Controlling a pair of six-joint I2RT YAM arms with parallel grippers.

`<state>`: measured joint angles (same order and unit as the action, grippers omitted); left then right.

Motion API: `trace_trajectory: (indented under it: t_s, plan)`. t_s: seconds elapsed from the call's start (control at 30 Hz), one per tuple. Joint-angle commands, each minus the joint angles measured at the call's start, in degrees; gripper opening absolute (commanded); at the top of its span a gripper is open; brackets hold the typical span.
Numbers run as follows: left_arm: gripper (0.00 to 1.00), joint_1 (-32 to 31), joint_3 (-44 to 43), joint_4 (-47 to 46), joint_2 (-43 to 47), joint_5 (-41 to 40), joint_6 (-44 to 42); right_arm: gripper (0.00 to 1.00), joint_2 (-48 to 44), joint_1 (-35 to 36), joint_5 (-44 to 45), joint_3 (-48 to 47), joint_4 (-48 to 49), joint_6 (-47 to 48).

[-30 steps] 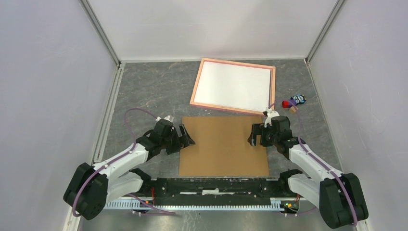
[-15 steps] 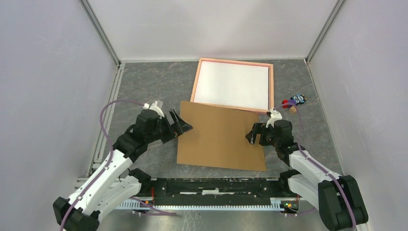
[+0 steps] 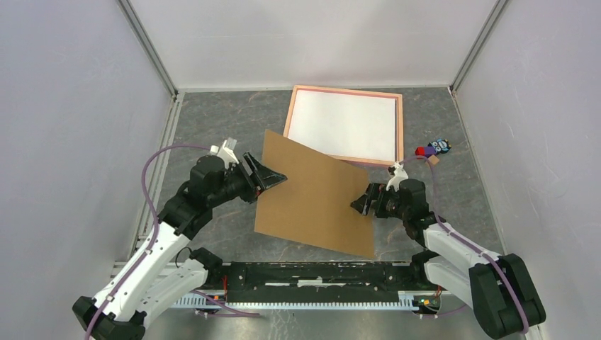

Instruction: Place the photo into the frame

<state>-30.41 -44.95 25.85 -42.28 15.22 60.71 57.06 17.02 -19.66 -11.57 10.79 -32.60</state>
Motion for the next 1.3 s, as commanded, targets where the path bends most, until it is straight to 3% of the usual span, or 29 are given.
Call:
trace_trajectory:
  t_s: [0.0, 0.2, 0.27, 0.33, 0.43, 0.53, 0.7, 0.87, 1.03, 1.17, 1.27]
  plan:
    - [0.68, -0.7, -2.0, -5.1, -0.1, 4.4, 4.4, 0.97, 0.8, 1.7, -6.1, 1.3, -0.4, -2.6]
    - [0.48, -0.7, -10.4, 10.0, -1.7, -4.4, -6.6, 0.97, 1.5, 2.8, -4.5, 0.1, -0.6, -1.1]
    - [0.36, -0.6, -10.7, 11.8, -1.7, -6.2, -7.9, 0.97, 1.6, 4.2, -2.9, -1.6, -1.4, 0.9]
    - [0.27, -0.6, -10.8, 13.1, -1.6, -7.8, -8.9, 0.98, 2.4, 6.1, -0.1, -5.4, -5.9, 5.4]
    - [0.15, -0.6, -11.8, 15.3, -1.4, -10.6, -10.5, 0.98, 3.1, 10.9, 12.6, -14.0, -18.9, 15.3]
    - [0.11, -0.6, -12.0, 15.6, -0.6, -12.4, -11.2, 0.98, 1.7, 16.4, 25.3, -21.6, -27.4, 21.0]
    - [0.07, -0.6, -14.1, 17.6, -1.0, -14.3, -12.9, 0.98, 0.8, 30.2, 35.2, -31.6, -33.9, 24.0]
    - [0.07, -0.6, -15.8, 18.0, -1.5, -14.9, -14.1, 0.98, 2.7, 52.0, 40.5, -37.9, -31.4, 23.2]
    - [0.02, -0.6, -16.6, 18.5, -1.8, -15.0, -14.7, 0.98, 7.1, 67.1, 41.4, -41.6, -23.6, 20.8]
    - [0.02, -0.7, -17.3, 19.1, -1.8, -17.0, -15.3, 0.98, 13.5, 76.2, 58.1, -45.4, -23.1, 20.0]
    - [0.02, -0.6, -17.5, 19.1, -1.5, -17.5, -15.1, 0.96, 21.8, 80.2, 73.6, -51.6, -30.2, 16.4]
